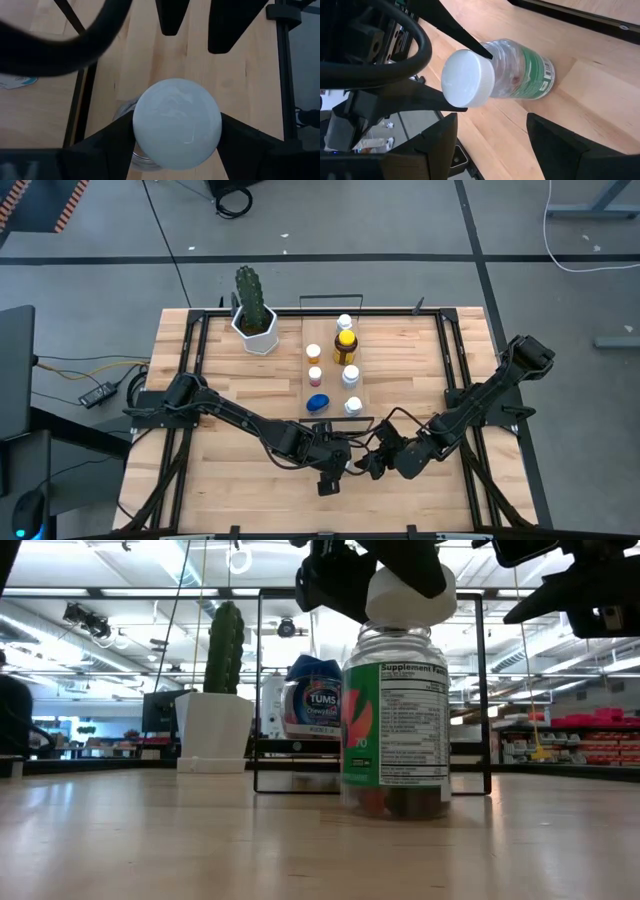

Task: Pick and place medicine bottles onto shelf by color
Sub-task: Close the lid of the green medicine bottle

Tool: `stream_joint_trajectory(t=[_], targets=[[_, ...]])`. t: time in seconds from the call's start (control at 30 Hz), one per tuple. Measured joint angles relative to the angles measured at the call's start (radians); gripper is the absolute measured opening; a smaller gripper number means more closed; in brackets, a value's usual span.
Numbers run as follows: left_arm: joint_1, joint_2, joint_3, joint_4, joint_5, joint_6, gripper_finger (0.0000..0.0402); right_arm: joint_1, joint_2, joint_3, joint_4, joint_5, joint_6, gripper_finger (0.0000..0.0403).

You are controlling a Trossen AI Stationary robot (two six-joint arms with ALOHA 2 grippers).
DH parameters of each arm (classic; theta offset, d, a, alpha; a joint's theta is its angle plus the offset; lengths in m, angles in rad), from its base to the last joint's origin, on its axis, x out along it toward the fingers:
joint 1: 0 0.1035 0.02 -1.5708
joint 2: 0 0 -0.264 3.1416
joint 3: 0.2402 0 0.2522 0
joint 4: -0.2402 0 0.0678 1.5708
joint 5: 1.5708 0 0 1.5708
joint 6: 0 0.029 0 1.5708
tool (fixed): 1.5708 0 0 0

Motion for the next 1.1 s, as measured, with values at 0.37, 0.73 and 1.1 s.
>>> stream_joint_trajectory(t=[0.37,0.73,1.1], targets=[[-0.011,-0.008,0.000,0.008,-0.005,-0.020,0.0244,0.000,0.000,0.000,0.000,0.000,-0.001,0.0245],[-0.014,-0.049,0.000,-0.033,-0.059,-0.015,0.0245,0.000,0.000,0.000,-0.008,0.000,-0.021,0.0245],[0.001,-0.047,0.000,-0.064,-0.059,-0.018,0.0247,0.000,0.000,0.000,-0.009,-0.003,-0.024,0.0245]])
